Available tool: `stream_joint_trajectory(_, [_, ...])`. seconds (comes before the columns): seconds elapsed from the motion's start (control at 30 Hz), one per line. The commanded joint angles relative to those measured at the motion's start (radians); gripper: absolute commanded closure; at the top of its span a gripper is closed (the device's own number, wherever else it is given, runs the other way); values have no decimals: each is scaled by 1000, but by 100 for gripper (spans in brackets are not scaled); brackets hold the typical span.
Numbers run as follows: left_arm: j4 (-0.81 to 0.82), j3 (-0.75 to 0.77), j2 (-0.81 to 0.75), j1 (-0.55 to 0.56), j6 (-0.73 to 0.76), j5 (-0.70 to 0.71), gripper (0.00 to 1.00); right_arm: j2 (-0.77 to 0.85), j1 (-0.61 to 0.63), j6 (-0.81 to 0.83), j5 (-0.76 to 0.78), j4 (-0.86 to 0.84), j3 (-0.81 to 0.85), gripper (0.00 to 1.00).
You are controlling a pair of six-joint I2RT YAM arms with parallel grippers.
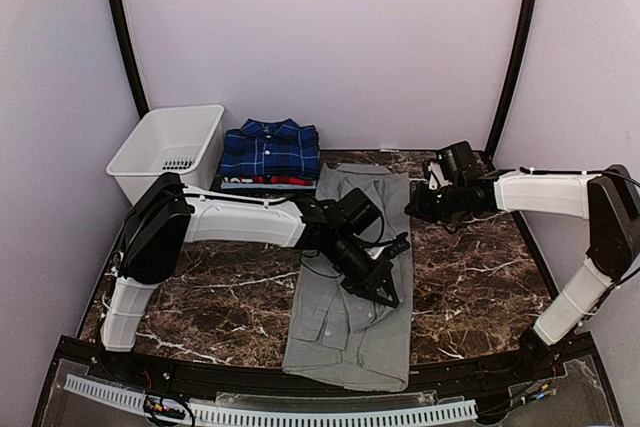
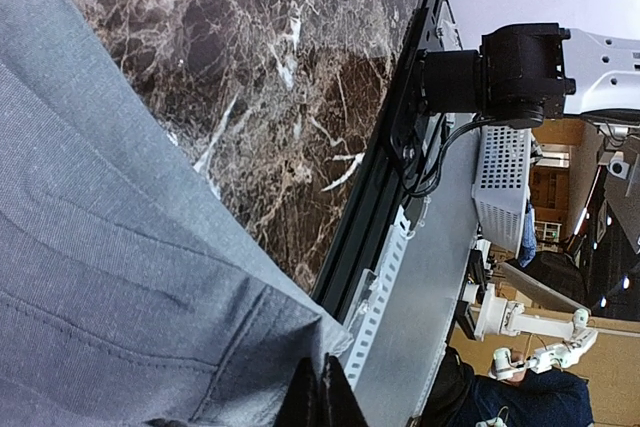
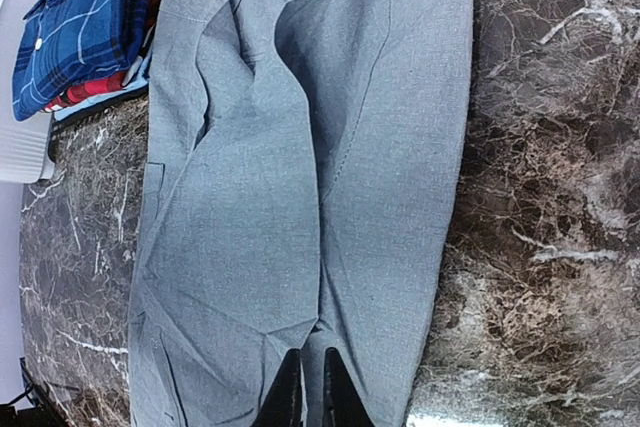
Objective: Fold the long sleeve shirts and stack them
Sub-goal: Fold the sleeve of the rectangle-folded shirt, then smooth out the rectangle-folded shirt at the center of the board.
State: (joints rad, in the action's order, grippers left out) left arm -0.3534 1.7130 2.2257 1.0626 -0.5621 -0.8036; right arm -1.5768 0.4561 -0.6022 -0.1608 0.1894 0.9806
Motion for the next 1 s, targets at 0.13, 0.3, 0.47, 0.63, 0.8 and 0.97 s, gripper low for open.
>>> stream_joint_trajectory(0.13, [-17, -17, -2, 25, 9, -14, 99, 24, 7, 14, 9, -4, -19, 92])
stream_joint_trajectory(0.3, [-2, -27, -3, 25, 3, -9, 94, 27, 8, 18, 14, -3, -27, 92])
stream_joint_trajectory(0.47, [-26, -1, -7, 25, 18, 4, 76, 30, 9, 23, 16, 4, -25, 91])
stream_joint_trajectory(0.63, [-25, 23, -61, 17, 6, 74, 59, 44, 9, 28, 20, 8, -19, 91])
stream_joint_trajectory(0.8, [61, -48, -167, -60, -55, 180, 57, 40, 16, 34, -13, -29, -4, 89])
stream_joint_trajectory(0.97, [178, -115, -209, -180, -92, 250, 65, -21, 30, 43, -73, -96, 36, 89])
